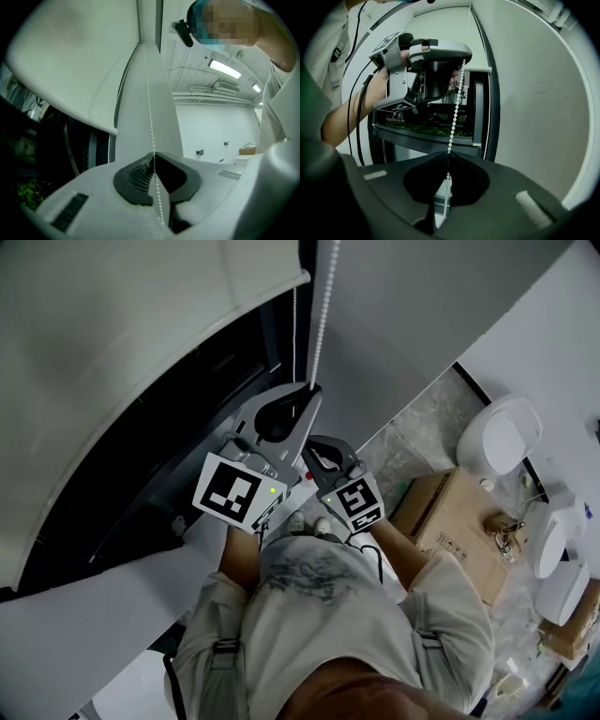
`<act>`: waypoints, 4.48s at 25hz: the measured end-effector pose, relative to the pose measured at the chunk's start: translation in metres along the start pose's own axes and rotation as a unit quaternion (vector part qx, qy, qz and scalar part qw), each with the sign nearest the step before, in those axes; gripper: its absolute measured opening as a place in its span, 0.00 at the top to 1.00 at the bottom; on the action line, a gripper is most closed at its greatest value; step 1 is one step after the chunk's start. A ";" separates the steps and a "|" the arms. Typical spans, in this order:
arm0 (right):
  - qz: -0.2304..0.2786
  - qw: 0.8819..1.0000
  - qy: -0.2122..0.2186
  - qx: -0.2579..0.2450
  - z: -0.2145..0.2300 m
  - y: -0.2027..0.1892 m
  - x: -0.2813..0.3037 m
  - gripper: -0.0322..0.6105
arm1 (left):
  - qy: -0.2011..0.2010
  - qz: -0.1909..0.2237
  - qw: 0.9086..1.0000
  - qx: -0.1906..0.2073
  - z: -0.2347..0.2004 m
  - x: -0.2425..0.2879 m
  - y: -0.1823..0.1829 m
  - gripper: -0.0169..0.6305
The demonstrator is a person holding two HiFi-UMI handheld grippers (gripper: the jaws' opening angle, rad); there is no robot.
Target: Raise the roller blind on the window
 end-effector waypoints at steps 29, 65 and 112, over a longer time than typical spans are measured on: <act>-0.077 0.997 -0.003 0.014 0.002 -0.067 0.007 0.94 | -0.012 -0.068 0.996 -0.057 0.014 -0.013 -0.068 0.96; -0.119 0.992 0.008 0.030 -0.011 -0.109 -0.004 0.88 | -0.009 -0.147 0.985 -0.090 0.028 -0.025 -0.133 0.96; 0.148 0.988 -0.012 -0.039 0.006 0.159 -0.039 0.94 | -0.018 -0.138 0.986 -0.095 0.037 -0.030 -0.131 0.96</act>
Point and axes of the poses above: the fingertips, and each gripper's own axes: x forward along the fingers, z to its right, y out of its top, the point moved 8 cm from there along -x, backward along the fingers, and after that the axes turned 5 degrees about x, right-handed, at the moved point
